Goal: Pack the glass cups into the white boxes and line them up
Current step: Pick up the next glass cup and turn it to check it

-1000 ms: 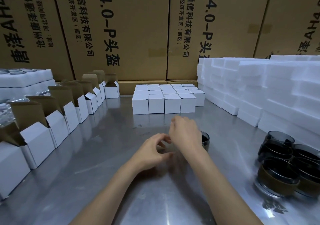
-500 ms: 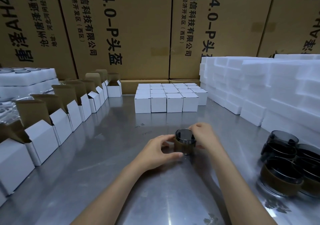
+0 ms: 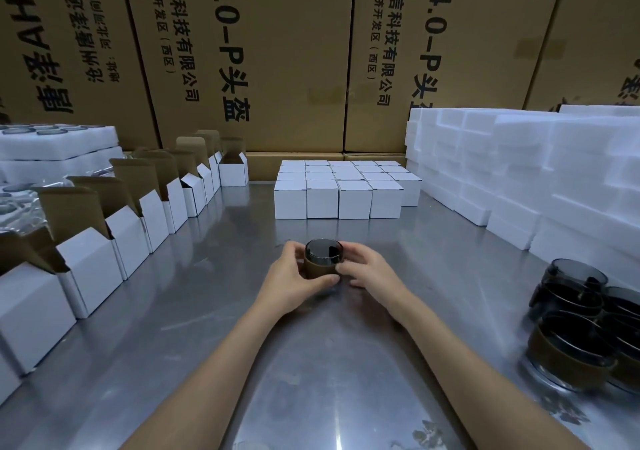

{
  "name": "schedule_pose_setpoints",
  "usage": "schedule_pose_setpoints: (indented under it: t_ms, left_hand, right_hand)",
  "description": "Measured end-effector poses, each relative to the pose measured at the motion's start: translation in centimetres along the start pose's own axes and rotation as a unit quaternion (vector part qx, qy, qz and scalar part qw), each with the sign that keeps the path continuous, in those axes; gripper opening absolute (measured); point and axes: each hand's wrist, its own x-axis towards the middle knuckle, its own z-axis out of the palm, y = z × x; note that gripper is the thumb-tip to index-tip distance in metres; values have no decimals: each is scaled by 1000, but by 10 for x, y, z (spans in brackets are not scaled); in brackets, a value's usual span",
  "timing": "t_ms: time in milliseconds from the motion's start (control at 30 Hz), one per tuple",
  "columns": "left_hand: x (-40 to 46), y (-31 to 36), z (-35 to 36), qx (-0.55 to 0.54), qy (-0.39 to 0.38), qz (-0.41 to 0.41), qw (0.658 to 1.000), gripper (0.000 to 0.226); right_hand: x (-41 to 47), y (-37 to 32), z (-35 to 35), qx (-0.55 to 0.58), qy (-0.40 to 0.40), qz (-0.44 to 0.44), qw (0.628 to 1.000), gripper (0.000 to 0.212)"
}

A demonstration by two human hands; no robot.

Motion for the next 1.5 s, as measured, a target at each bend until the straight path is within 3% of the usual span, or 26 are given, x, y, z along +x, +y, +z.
schedule_pose_setpoints:
  t_ms: [133, 367, 700, 967, 1167, 1333, 1500]
  left_hand:
    - [-2, 1, 0, -5, -30, 15, 999, 59]
    - [-4, 6, -1, -21, -21, 88, 996, 62]
    - [-2, 6, 1, 11, 18, 123, 992, 64]
    - [-4, 6, 0, -5, 5, 127, 992, 66]
    - [-7, 7, -2, -55, -51, 111, 991, 87]
    - [-6, 11, -2, -119, -22, 61, 991, 62]
    - [-5, 13, -6, -104, 28, -2, 994, 63]
  right_hand:
    - [3, 5, -3, -33, -19, -45, 998, 43]
    - [1, 13, -1, -79, 43, -98, 991, 67]
    - [3, 15, 7, -159, 84, -151, 972, 66]
    - [6, 18, 4, -124, 84, -163, 975, 65]
    - [7, 16, 2, 31, 100, -85, 991, 43]
    - [4, 9, 3, 85, 63, -53, 993, 55]
    - [2, 9, -1, 40, 13, -59, 997, 54]
